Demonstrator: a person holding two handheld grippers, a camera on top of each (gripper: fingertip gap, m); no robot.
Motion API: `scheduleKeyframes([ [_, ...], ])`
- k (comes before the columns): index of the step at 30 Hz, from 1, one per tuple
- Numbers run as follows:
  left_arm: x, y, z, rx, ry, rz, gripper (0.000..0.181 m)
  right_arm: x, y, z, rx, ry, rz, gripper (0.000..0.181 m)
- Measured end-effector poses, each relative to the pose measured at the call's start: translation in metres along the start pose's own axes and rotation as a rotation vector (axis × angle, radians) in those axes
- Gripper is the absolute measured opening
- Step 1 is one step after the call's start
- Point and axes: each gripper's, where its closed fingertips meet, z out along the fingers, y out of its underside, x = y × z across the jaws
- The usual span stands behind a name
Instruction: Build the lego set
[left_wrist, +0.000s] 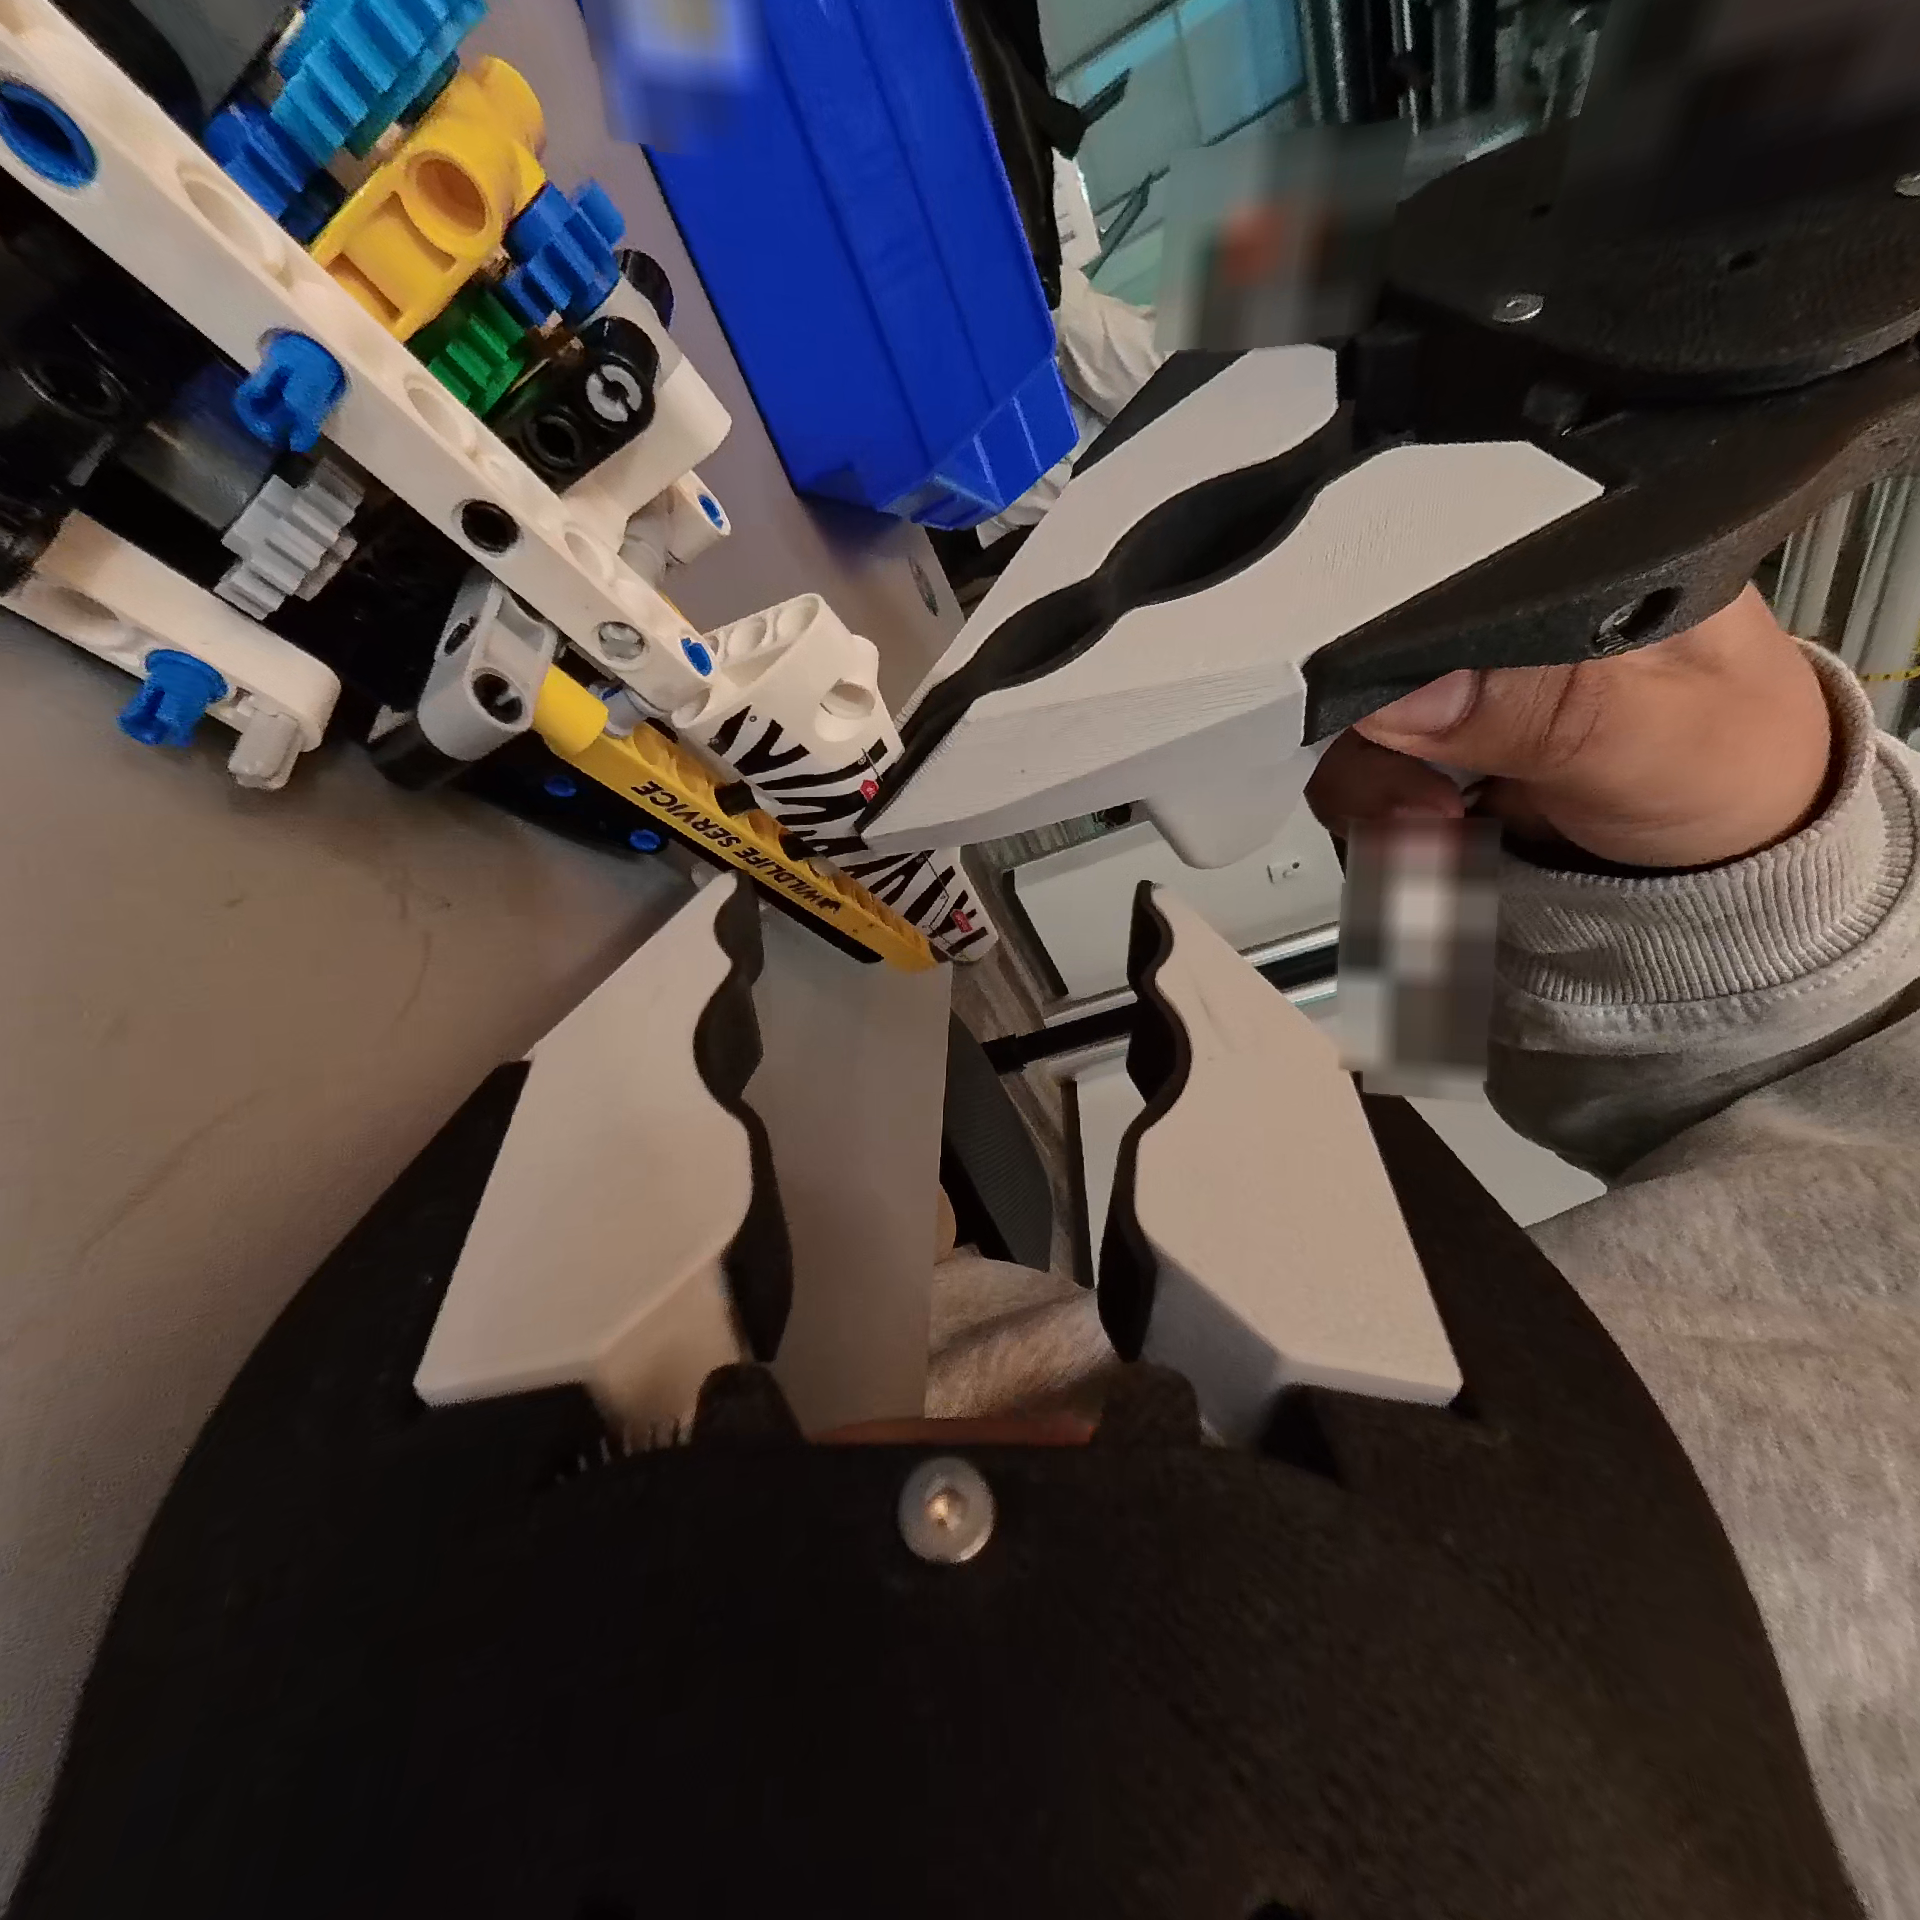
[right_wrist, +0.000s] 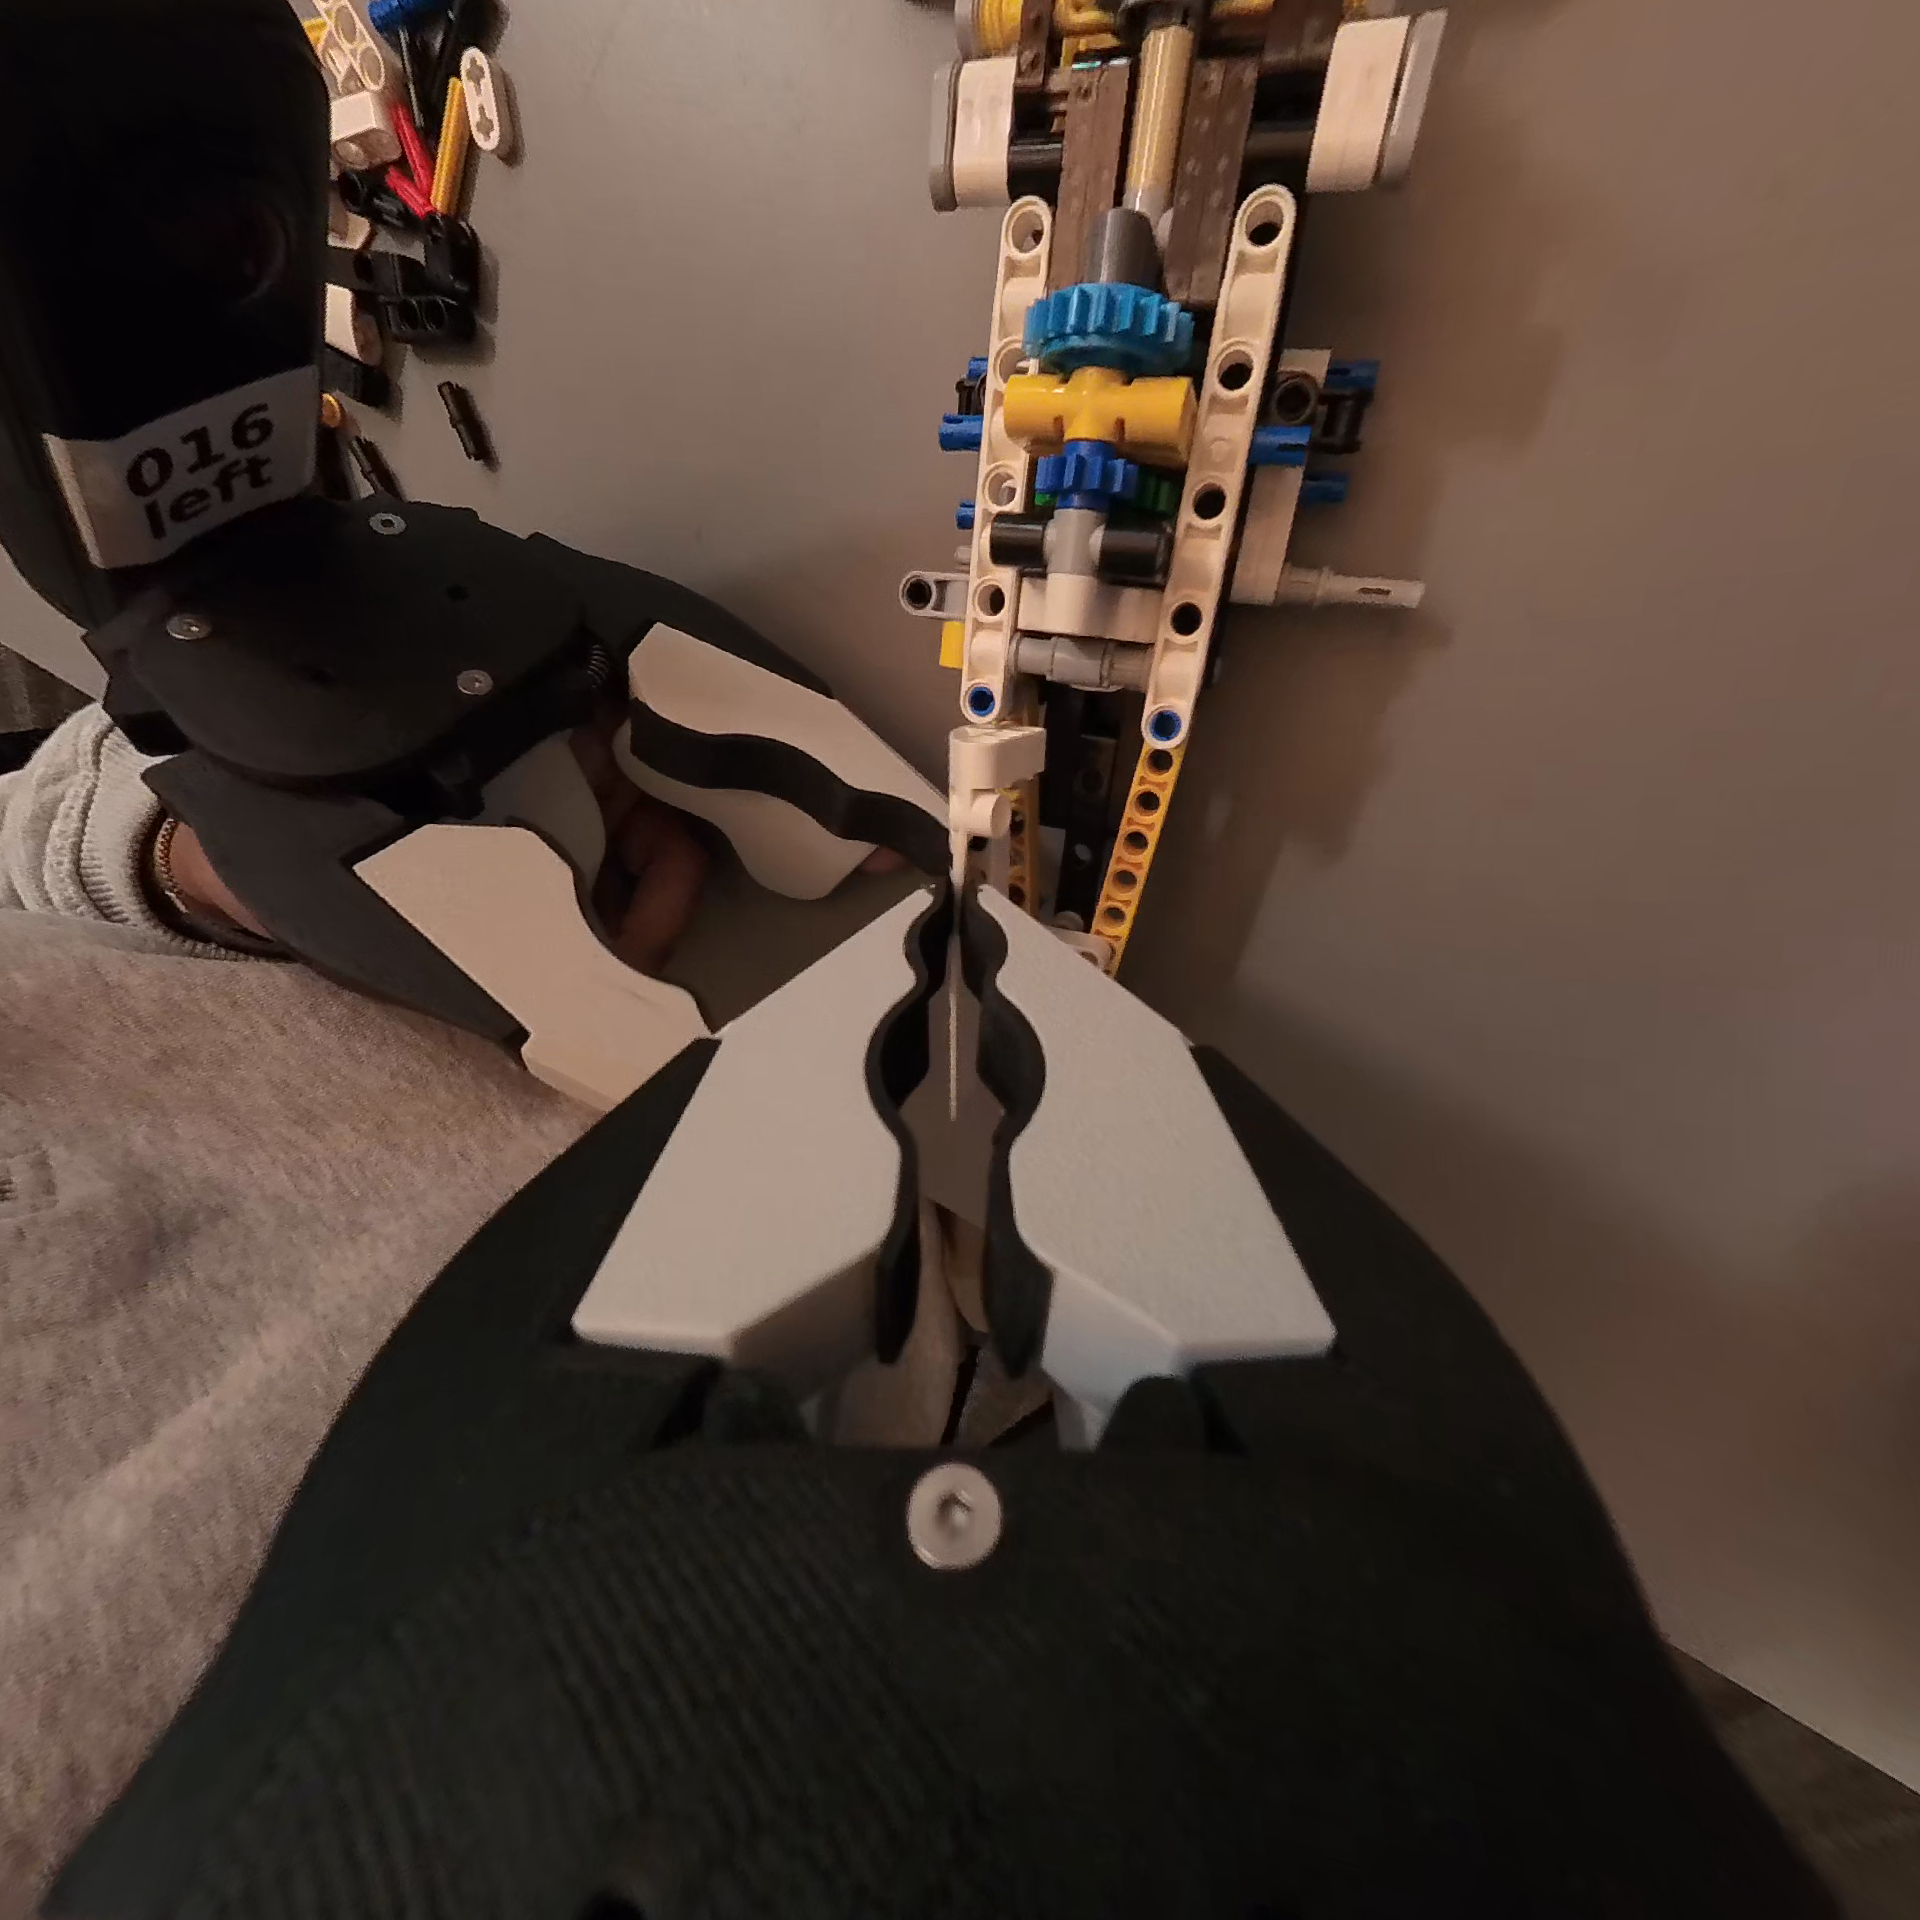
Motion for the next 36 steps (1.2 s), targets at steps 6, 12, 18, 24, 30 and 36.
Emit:
scheduleKeyframes([
  [6,0.0001,-0.0015,-0.0004,0.008,0.003,-0.002,0.067,0.0009,-0.0010,-0.0002,-0.024,0.013,-0.015,0.000],
  [12,0.0005,-0.0035,-0.0013,0.019,0.011,-0.010,0.066,0.0025,-0.0027,-0.0003,-0.039,0.026,-0.026,0.000],
  [18,0.0004,-0.0046,-0.0017,0.026,0.013,-0.014,0.065,0.0038,-0.0012,-0.0001,-0.074,0.046,-0.052,0.000],
  [24,-0.0001,-0.0055,-0.0018,0.032,0.010,-0.016,0.066,0.0034,-0.0021,-0.0005,-0.091,0.041,-0.066,0.000],
  [30,-0.0003,-0.0045,-0.0010,0.027,0.005,-0.011,0.067,0.0024,-0.0013,0.0003,-0.072,0.041,-0.092,0.001],
  [36,-0.0003,-0.0027,0.0007,0.015,-0.001,0.000,0.068,0.0052,-0.0008,-0.0025,-0.041,0.058,-0.104,0.000],
])
